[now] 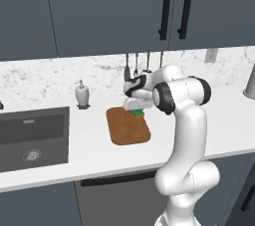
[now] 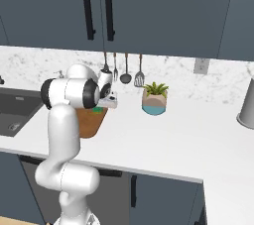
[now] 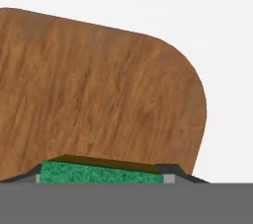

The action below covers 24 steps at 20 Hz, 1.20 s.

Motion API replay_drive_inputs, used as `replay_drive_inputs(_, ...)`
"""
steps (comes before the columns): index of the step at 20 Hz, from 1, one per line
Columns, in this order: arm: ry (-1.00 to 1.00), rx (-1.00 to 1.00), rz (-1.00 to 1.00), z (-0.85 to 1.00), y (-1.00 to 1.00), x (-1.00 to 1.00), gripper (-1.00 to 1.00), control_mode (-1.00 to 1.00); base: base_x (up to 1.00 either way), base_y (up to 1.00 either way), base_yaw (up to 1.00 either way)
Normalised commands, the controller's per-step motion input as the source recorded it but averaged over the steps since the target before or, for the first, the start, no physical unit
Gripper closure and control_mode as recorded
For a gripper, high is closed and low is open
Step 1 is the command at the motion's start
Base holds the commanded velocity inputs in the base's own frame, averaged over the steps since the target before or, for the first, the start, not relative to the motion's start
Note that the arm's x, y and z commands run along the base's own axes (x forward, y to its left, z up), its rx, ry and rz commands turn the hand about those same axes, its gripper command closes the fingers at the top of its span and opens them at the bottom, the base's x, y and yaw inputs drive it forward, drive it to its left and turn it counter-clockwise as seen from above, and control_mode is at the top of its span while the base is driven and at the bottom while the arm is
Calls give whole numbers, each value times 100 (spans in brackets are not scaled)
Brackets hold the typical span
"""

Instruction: Pick up the sponge from the counter and clean the cutting board by briefly scrubbing or pressing down on the cutting board. Once finished, release the sponge.

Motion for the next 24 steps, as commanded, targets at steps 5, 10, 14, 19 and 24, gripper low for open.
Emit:
replay_drive_inputs(5,-6,0,0,-53,-35,-100,100,-100,0,0,0)
replay_drive_inputs(10,-5,7,0,-91,13,-83,100,-100,0,0,0)
replay_drive_inputs(14,-14,1,0,-58,34,-28,100,-100,0,0,0)
replay_drive_inputs(19,-11,1,0,-83,14,-96,100,-100,0,0,0)
replay_drive_inputs(24,-6,6,0,-72,2,-100,100,-100,0,0,0)
